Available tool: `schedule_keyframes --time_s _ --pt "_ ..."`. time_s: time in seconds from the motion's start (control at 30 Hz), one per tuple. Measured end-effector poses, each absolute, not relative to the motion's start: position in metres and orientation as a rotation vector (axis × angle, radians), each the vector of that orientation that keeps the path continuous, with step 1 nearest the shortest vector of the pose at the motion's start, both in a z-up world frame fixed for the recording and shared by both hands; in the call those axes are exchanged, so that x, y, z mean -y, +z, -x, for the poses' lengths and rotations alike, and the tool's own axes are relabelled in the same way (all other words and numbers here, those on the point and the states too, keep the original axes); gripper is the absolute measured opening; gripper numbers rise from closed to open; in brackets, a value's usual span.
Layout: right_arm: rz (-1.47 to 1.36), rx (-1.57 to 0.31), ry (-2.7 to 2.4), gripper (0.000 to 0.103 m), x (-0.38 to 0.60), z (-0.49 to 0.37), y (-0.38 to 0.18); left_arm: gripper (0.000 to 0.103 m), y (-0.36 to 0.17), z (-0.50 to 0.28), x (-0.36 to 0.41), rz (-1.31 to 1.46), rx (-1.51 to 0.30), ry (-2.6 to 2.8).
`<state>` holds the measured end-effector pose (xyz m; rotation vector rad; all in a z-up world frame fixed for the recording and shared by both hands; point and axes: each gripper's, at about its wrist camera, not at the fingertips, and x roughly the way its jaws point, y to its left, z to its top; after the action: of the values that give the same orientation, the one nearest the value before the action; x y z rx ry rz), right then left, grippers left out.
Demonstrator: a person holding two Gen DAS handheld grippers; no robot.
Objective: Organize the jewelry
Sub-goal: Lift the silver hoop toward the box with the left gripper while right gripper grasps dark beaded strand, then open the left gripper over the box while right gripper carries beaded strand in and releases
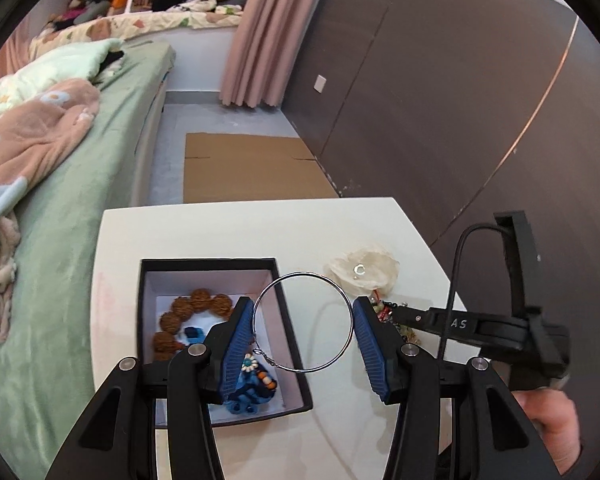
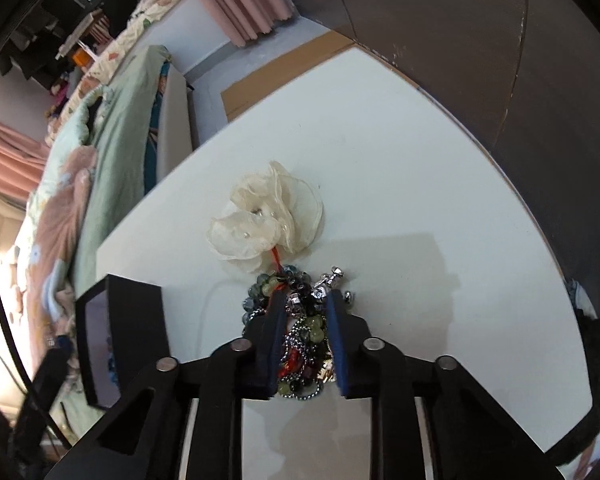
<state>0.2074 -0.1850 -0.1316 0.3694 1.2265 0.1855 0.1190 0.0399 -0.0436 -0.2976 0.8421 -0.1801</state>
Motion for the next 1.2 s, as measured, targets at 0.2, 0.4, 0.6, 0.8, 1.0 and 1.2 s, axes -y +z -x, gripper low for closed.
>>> schedule_keyframes --time_s 0.2,0.4,0.6,0.8,1.0,1.2 --pt "-0.359 -1.204 0.187 0.009 0.179 -0.197 -0.129 0.052 -0.036 -0.107 -0.049 0.316 -0.821 -0.167" --pt "-0.411 -1.124 0.233 0.009 0.178 -0.182 -0.112 0.052 -0.036 -0.102 -0.065 0.338 -0.818 -0.142" --pt "-0.496 -1.037 0.34 0.009 0.17 -0.165 -0.09 0.052 -0.036 -0.099 -0.08 0.394 -0.815 -0.133" --pt "-0.528 -0.953 0.447 0.009 0.152 -0.15 -0.07 0.067 -0.044 -0.098 -0.089 0.452 -0.859 -0.118" --pt "-0.544 -0.878 0.544 0.009 0.133 -0.138 -0.056 0.091 -0.037 -0.088 -0.101 0.489 -0.813 -0.097" --pt "-0.584 -0.86 0.624 0.009 0.116 -0.135 -0.055 0.091 -0.036 -0.078 -0.12 0.532 -0.791 -0.044"
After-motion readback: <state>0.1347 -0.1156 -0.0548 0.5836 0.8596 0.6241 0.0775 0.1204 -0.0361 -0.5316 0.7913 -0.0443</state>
